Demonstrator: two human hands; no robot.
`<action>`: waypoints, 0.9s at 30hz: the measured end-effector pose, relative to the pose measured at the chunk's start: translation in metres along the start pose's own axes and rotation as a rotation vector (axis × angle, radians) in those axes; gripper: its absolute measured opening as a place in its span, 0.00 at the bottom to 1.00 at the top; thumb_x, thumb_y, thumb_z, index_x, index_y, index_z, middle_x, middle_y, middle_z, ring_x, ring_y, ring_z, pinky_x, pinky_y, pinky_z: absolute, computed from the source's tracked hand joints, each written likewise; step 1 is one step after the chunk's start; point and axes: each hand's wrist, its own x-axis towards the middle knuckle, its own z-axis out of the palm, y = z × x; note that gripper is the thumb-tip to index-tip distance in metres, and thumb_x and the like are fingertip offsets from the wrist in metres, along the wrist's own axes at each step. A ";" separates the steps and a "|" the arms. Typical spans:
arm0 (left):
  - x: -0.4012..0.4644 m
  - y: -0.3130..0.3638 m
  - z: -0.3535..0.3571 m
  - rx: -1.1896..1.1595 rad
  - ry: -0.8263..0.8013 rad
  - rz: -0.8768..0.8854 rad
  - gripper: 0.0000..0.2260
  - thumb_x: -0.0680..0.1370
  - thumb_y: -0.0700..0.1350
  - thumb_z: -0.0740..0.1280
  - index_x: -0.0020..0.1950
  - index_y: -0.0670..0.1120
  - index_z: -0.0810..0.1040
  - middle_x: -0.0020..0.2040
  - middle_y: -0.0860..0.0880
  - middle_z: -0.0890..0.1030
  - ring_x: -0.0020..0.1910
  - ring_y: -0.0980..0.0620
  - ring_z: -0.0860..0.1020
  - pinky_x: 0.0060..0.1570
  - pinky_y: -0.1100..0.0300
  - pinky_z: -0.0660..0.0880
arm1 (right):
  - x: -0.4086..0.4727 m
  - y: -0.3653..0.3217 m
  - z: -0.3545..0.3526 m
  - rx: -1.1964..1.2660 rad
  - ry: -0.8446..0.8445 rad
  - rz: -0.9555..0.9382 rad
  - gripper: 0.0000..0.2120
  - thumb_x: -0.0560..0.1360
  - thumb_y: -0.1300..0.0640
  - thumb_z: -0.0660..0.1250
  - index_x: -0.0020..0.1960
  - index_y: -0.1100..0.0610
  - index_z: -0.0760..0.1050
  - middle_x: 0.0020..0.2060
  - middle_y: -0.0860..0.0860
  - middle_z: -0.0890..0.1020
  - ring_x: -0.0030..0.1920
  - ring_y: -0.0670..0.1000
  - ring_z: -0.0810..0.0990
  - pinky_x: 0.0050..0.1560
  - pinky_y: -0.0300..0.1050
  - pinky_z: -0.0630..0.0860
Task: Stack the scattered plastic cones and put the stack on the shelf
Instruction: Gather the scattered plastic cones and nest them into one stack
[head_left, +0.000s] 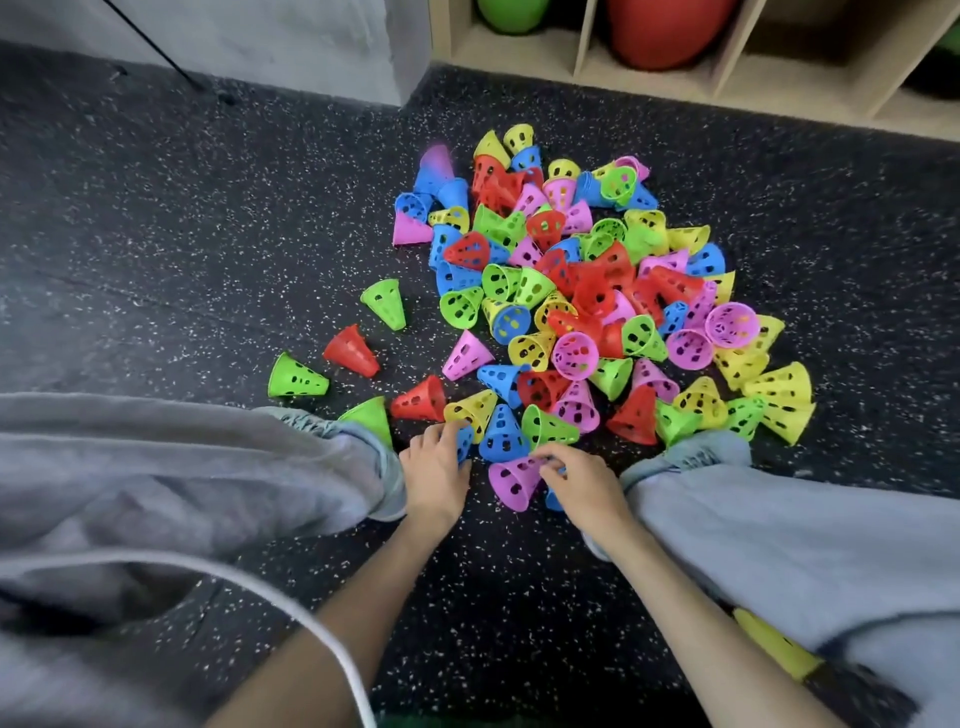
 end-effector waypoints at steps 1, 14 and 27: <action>0.000 0.001 0.000 -0.022 0.009 -0.009 0.24 0.80 0.46 0.70 0.75 0.51 0.69 0.67 0.48 0.76 0.64 0.43 0.74 0.62 0.48 0.67 | -0.001 0.001 0.000 0.001 -0.002 0.001 0.11 0.82 0.55 0.63 0.62 0.48 0.80 0.54 0.42 0.83 0.49 0.41 0.78 0.43 0.38 0.71; 0.002 -0.006 -0.024 0.080 -0.119 0.026 0.32 0.76 0.48 0.72 0.77 0.48 0.63 0.64 0.44 0.78 0.62 0.41 0.78 0.61 0.48 0.72 | -0.018 -0.001 -0.003 0.083 0.026 0.005 0.10 0.81 0.56 0.65 0.58 0.44 0.81 0.45 0.36 0.80 0.45 0.40 0.81 0.49 0.46 0.81; -0.019 -0.003 -0.027 -0.609 0.104 -0.021 0.33 0.75 0.59 0.69 0.77 0.61 0.59 0.59 0.47 0.79 0.58 0.46 0.77 0.57 0.44 0.78 | -0.026 -0.009 0.011 0.131 -0.228 0.000 0.19 0.79 0.54 0.66 0.68 0.40 0.76 0.41 0.44 0.84 0.41 0.45 0.85 0.52 0.45 0.81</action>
